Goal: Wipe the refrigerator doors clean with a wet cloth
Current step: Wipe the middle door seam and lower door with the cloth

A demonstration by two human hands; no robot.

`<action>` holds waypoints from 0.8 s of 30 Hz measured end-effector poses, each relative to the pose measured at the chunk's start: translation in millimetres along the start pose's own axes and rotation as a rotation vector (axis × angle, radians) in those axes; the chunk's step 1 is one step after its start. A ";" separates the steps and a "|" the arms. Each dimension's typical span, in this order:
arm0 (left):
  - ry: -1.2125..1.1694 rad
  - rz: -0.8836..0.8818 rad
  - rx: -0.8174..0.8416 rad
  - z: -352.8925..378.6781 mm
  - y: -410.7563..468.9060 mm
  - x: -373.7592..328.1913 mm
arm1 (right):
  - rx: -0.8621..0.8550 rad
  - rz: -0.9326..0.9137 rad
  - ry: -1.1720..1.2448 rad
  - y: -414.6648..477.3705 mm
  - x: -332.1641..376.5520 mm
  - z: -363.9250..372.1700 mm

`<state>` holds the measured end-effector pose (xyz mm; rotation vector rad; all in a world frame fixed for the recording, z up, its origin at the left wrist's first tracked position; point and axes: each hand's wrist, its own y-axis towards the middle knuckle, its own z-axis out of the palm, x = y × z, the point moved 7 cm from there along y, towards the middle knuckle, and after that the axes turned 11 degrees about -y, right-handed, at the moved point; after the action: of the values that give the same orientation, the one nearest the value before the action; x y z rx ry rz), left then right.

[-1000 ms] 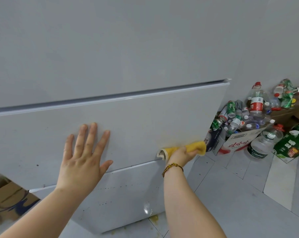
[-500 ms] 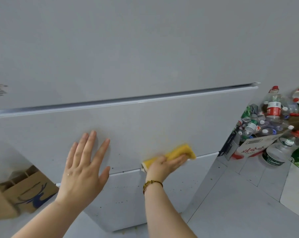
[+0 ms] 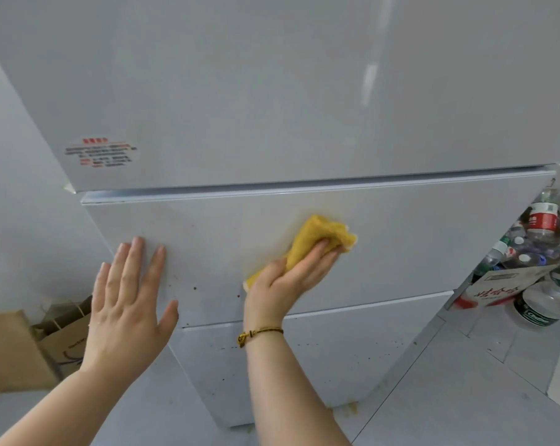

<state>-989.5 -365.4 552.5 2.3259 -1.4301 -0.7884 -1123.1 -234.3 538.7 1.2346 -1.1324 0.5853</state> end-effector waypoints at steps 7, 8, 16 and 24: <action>-0.103 0.062 0.025 -9.7 -4.2 7.6 | 0.070 0.773 0.075 -39.7 -84.6 -4.5; -0.144 0.037 -0.013 -15.0 -5.5 9.4 | 0.057 0.754 0.068 -34.2 -79.1 -4.7; -0.780 -0.434 0.044 -11.1 -9.9 44.2 | -0.068 -0.292 -0.113 6.5 28.8 -1.4; -1.193 -0.601 0.191 2.1 -16.4 44.9 | 0.284 -1.362 -0.593 -90.3 -31.5 32.0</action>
<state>-962.9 -397.6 529.1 2.4994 -1.0674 -2.6041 -1068.9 -283.5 469.3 2.1311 -0.4108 -0.7182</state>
